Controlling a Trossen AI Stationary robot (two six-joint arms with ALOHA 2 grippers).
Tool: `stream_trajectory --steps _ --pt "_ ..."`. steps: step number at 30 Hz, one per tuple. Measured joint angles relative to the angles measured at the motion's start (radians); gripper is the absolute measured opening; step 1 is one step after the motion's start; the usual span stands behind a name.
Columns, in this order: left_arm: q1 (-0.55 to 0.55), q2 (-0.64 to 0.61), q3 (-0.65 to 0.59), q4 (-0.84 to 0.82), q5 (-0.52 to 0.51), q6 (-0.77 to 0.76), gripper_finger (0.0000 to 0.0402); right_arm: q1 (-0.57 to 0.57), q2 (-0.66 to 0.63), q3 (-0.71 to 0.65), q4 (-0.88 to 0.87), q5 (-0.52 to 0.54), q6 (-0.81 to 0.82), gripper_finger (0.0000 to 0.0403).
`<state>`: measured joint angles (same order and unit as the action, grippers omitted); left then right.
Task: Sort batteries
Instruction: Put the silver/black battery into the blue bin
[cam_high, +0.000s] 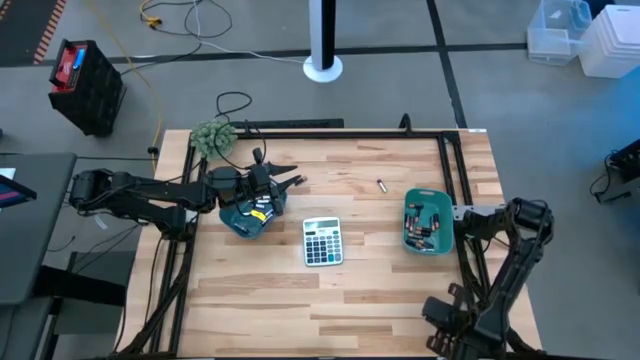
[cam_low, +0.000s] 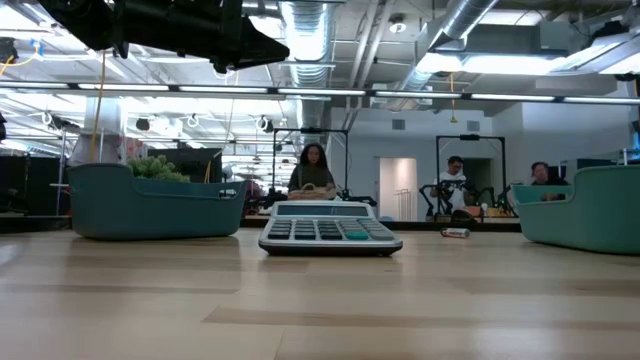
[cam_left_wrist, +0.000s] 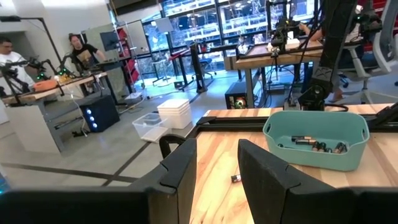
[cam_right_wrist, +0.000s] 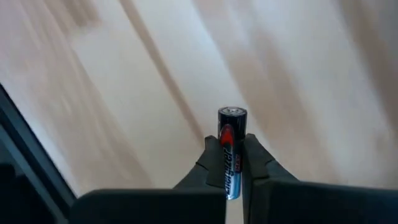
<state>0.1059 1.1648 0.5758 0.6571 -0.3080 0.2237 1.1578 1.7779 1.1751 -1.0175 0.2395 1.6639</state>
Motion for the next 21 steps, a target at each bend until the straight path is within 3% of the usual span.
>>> stream_trajectory --steps 6,13,17,21 --pt "-0.009 -0.011 0.000 -0.001 0.000 -0.008 0.0111 -0.085 -0.071 0.050 -0.019 0.186 -0.180 0.0008" --pt "-0.036 -0.058 0.000 -0.020 -0.001 0.004 0.0111 -0.268 -0.157 0.109 0.012 0.472 -0.591 0.0008" --pt "-0.071 -0.113 0.000 -0.060 -0.001 0.041 0.0111 -0.431 -0.175 0.110 0.177 0.544 -0.917 0.0008" --pt "-0.107 -0.187 0.000 -0.132 -0.002 0.076 0.0111 -0.614 -0.152 0.110 0.486 0.547 -1.307 0.0008"
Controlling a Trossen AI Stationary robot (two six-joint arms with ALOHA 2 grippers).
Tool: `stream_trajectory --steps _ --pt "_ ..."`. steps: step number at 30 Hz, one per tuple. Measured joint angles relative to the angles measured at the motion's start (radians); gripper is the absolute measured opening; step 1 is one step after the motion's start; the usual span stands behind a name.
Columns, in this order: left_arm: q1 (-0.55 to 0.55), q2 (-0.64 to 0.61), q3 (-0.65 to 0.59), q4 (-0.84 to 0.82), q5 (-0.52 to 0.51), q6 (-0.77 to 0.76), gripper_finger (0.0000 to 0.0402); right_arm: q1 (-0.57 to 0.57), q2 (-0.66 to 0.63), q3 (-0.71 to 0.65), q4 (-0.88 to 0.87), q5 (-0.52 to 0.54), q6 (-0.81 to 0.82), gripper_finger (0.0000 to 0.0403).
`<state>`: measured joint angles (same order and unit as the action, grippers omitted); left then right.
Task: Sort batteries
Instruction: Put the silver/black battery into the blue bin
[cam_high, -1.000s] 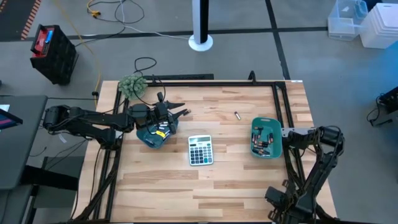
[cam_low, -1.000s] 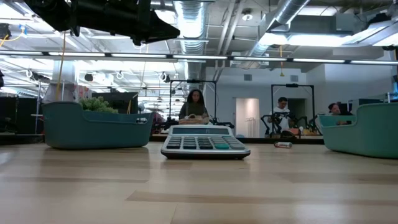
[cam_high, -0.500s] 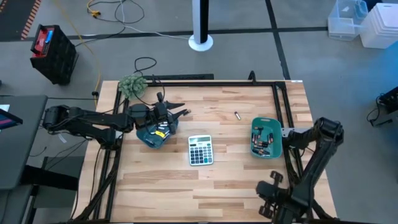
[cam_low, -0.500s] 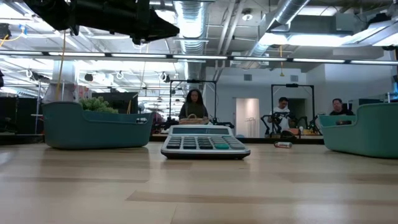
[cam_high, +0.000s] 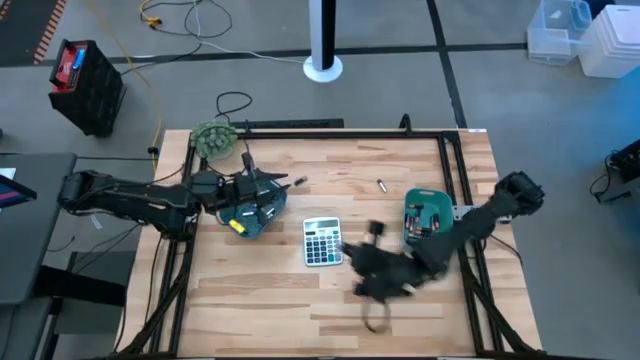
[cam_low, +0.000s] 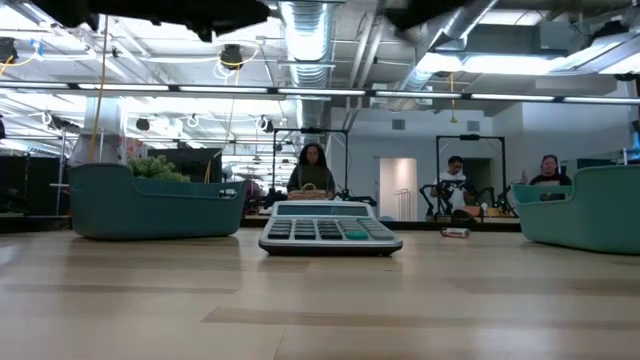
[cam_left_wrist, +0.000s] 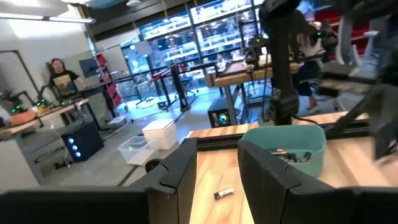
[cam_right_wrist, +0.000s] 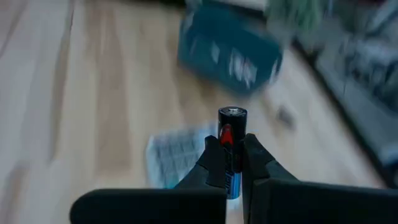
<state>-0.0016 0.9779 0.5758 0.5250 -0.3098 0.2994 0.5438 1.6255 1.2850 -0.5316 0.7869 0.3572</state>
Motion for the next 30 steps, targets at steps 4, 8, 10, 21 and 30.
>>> stream_trajectory --steps 4,8,10,21,30 --pt "-0.031 -0.083 0.000 -0.089 -0.007 0.018 0.0111 -0.175 0.070 0.000 0.401 -0.169 -0.375 0.0009" --pt "-0.057 -0.181 -0.008 -0.177 -0.009 0.014 0.0111 -0.320 0.167 0.001 0.703 -0.380 -0.529 0.0010" --pt "-0.069 -0.235 -0.034 -0.200 -0.011 0.016 0.0111 -0.379 0.213 0.000 0.778 -0.466 -0.549 0.0011" --pt "-0.078 -0.483 -0.186 -0.254 -0.021 0.030 0.0111 -0.561 0.482 0.131 1.058 -0.704 -0.515 0.0012" --pt "-0.077 -0.507 -0.204 -0.277 -0.107 0.022 0.0111 -0.621 0.641 0.357 0.848 -0.745 -0.491 0.0090"
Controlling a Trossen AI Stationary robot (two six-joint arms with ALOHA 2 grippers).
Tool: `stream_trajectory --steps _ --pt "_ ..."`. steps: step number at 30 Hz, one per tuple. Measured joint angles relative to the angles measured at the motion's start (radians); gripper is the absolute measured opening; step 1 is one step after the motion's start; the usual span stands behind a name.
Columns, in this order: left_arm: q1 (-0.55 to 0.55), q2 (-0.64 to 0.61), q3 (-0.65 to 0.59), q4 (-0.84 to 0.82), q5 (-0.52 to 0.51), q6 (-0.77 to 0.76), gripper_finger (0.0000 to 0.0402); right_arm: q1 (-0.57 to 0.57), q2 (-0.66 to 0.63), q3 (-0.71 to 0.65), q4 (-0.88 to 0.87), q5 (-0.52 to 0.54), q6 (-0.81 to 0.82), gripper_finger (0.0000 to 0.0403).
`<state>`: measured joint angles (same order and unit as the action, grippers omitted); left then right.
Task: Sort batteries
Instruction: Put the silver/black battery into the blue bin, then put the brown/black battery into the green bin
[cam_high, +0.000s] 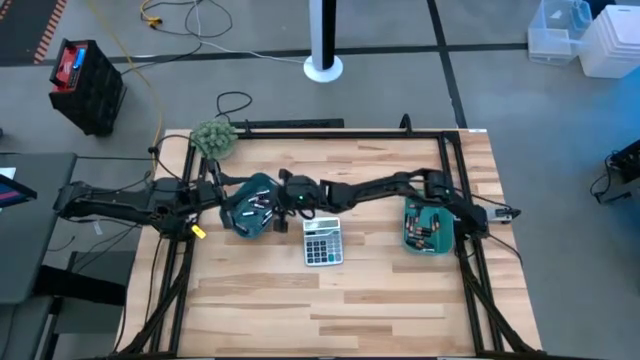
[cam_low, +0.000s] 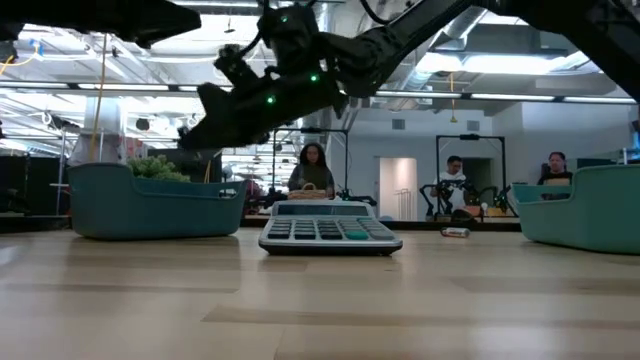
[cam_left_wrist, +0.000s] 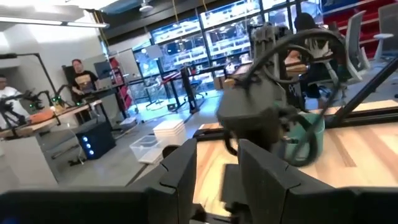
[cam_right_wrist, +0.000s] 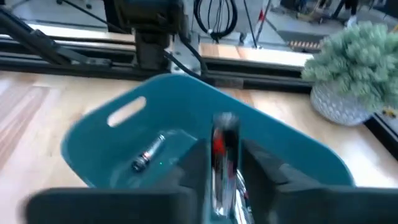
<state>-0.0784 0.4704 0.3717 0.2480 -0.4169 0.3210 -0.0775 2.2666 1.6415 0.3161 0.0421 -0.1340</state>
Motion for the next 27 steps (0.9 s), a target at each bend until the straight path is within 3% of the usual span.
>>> stream_trajectory --steps 6,9,13,20,23,27 --pt "0.000 0.000 0.000 0.005 -0.027 0.008 0.0111 -0.025 -0.059 0.001 -0.086 -0.022 -0.029 0.0243" --pt "0.002 0.005 0.000 0.009 -0.082 -0.018 0.0111 -0.024 -0.111 -0.021 -0.064 -0.026 -0.080 0.0280" --pt "0.028 0.030 0.000 0.024 -0.166 -0.061 0.0111 -0.031 -0.232 -0.172 0.073 -0.026 -0.119 0.0282" --pt "0.106 0.119 0.000 0.108 -0.165 -0.106 0.0111 -0.126 -0.536 -0.592 0.314 -0.008 -0.082 0.0274" --pt "0.177 0.210 0.036 0.085 -0.158 -0.181 0.0111 -0.147 -0.669 -0.727 0.336 0.004 -0.078 0.0274" --pt "0.282 0.398 0.139 -0.022 -0.062 -0.286 0.0111 -0.148 -0.834 -0.870 0.331 0.072 -0.124 0.0274"
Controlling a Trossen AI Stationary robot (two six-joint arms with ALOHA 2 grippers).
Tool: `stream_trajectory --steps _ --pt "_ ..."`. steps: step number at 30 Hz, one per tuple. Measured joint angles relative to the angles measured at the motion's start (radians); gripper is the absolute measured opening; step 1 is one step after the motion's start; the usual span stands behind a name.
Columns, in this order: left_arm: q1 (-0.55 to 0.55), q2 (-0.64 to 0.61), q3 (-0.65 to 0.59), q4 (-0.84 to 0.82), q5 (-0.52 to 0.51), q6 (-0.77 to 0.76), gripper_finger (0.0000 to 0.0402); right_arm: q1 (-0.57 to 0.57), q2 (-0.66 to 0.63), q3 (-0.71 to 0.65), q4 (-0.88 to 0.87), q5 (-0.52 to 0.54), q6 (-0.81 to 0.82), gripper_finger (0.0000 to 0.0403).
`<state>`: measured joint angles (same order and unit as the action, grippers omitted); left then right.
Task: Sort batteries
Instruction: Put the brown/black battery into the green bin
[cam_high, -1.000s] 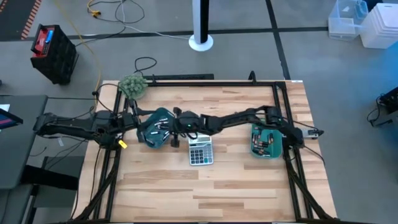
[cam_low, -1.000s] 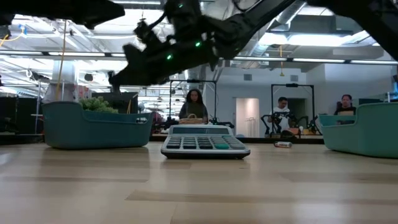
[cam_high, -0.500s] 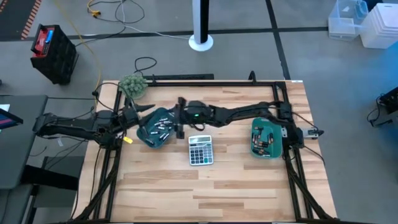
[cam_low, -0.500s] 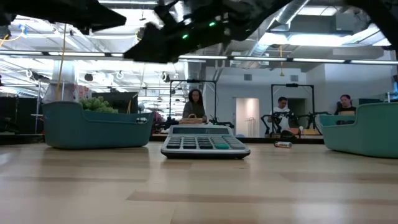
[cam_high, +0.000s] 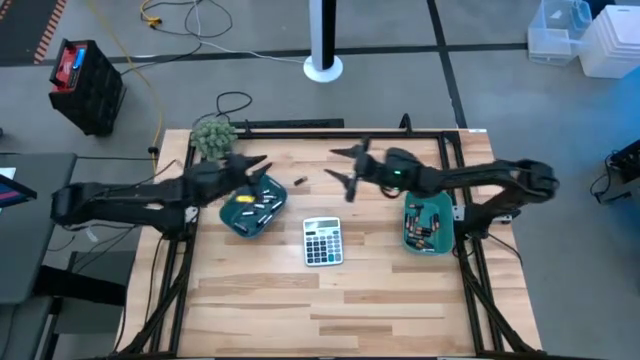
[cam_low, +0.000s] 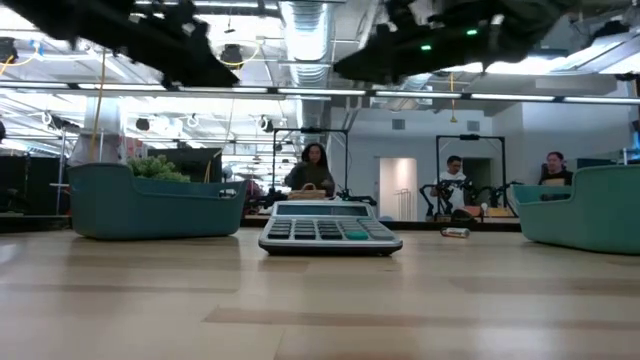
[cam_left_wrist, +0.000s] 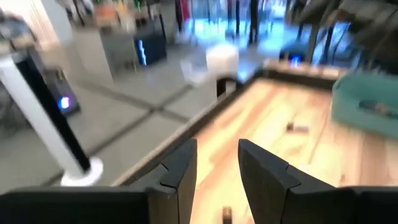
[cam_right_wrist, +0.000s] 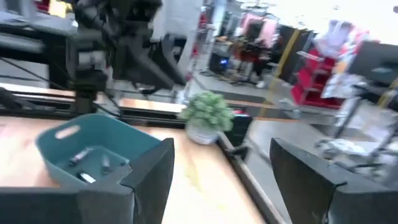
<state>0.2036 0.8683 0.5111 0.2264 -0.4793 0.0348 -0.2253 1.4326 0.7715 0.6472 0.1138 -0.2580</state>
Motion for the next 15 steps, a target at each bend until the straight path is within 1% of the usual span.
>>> stream_trajectory --steps 5,6,9,11,13,15 --pt "0.089 0.274 0.178 -0.106 0.043 -0.047 0.0111 -0.012 -0.222 -0.121 -0.030 0.075 -0.082 0.0274" --pt "0.106 0.324 0.226 -0.142 0.072 -0.048 0.0112 -0.020 -0.269 -0.137 -0.048 0.077 -0.087 0.0274" --pt "0.156 0.475 0.391 -0.305 0.151 -0.048 0.0118 -0.047 -0.408 -0.178 -0.118 0.080 -0.083 0.0274" --pt "0.179 0.575 0.500 -0.436 0.169 -0.039 0.0125 -0.057 -0.490 -0.202 -0.167 0.084 -0.082 0.0274" --pt "0.199 0.664 0.592 -0.543 0.187 -0.017 0.0136 -0.065 -0.563 -0.231 -0.195 0.084 -0.080 0.0274" --pt "0.219 0.739 0.674 -0.633 0.246 0.011 0.0148 -0.070 -0.624 -0.251 -0.238 0.084 -0.076 0.0274"
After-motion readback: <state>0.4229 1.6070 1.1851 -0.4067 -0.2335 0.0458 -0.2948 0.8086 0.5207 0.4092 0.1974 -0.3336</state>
